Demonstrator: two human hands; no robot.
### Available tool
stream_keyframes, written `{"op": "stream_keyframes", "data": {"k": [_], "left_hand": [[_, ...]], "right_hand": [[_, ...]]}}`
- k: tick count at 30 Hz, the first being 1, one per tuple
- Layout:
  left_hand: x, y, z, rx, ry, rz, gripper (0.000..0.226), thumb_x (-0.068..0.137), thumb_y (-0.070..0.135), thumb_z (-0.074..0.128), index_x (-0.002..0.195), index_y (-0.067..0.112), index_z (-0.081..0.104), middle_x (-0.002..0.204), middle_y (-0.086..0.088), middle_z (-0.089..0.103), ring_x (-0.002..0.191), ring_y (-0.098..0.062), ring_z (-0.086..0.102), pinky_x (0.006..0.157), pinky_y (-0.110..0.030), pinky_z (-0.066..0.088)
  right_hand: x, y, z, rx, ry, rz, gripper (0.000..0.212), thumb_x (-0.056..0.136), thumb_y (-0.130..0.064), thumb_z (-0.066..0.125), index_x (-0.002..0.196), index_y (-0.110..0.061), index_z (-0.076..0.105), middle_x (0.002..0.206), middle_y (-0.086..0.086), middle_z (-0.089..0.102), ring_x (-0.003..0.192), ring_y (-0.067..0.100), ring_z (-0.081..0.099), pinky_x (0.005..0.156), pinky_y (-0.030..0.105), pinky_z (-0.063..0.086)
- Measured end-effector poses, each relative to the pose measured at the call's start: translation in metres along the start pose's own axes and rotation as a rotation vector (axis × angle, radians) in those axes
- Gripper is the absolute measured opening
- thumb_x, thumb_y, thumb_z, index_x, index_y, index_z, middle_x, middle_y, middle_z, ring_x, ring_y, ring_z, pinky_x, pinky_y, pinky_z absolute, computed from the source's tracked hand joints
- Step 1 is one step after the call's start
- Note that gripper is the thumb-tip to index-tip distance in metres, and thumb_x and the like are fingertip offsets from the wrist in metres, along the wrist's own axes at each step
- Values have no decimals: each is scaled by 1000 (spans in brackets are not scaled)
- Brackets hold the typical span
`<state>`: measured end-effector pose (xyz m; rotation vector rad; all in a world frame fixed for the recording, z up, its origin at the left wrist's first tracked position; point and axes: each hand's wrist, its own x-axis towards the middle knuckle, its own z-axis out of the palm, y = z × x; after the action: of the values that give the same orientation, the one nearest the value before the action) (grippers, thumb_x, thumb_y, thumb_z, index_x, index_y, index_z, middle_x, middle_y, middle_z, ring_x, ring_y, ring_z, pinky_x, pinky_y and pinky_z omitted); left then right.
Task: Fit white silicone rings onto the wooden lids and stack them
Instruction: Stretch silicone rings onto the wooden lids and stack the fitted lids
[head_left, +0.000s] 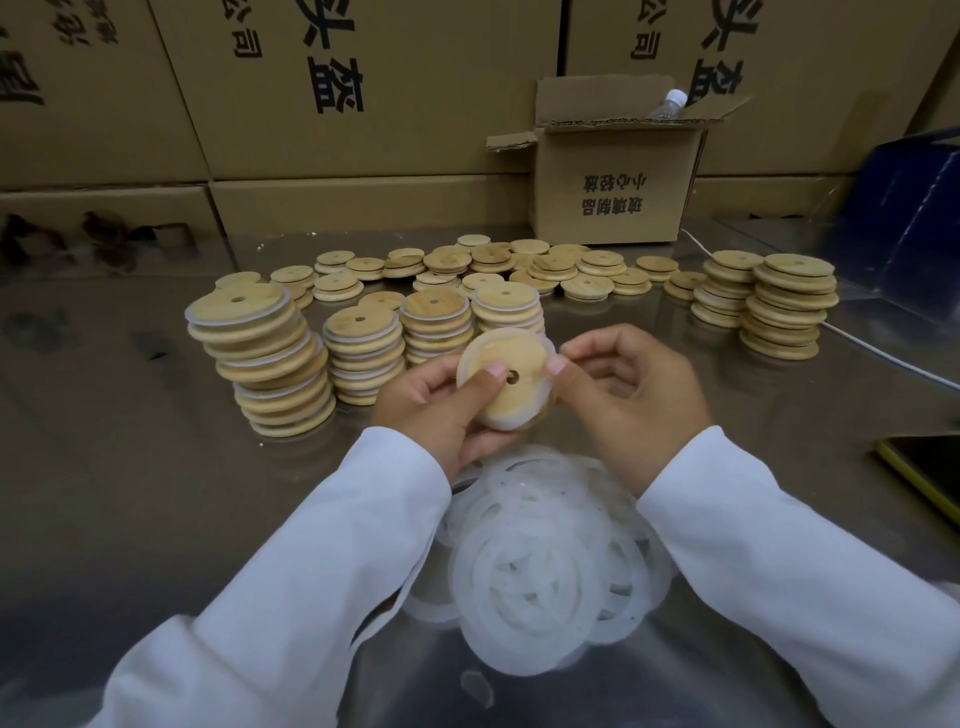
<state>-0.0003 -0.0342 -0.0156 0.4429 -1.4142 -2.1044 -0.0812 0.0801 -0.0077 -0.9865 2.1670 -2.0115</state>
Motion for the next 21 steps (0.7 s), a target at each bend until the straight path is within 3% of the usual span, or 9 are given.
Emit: {"op": "stream_keyframes", "data": {"k": [4,11,17,21], "left_hand": [[-1,-2,2,-8,10,10,9,78,3,64,86,7,64,69,-3,72,64,-16,70,51,-26,56],[-3,-8,0,188,-51,20,22,73,-1,69,83,18,67,77,-3,73,75,-21,70,69,-33,59],[-3,-9,-1,303,-48,99,20,69,5,74,79,20,67,73,1,73,74,-17,69,70,-33,58],[-4,-7,-1,360,-48,115,13,81,14,65,75,25,69,70,2,73,73,-18,69,75,-38,57]], "right_hand": [[-2,3,4,-70,38,-24,13,74,-23,70,74,-27,58,71,-10,66,66,4,63,68,22,51],[-2,4,-1,-268,49,-113,9,77,-23,65,70,-27,60,66,-17,64,68,-3,61,64,17,50],[-2,2,-3,-400,11,-140,7,79,-30,60,73,-29,58,71,-17,64,73,1,61,70,28,53],[-1,2,-1,-342,13,-108,11,79,-24,64,68,-26,60,68,-16,64,70,-3,59,60,8,44]]}}
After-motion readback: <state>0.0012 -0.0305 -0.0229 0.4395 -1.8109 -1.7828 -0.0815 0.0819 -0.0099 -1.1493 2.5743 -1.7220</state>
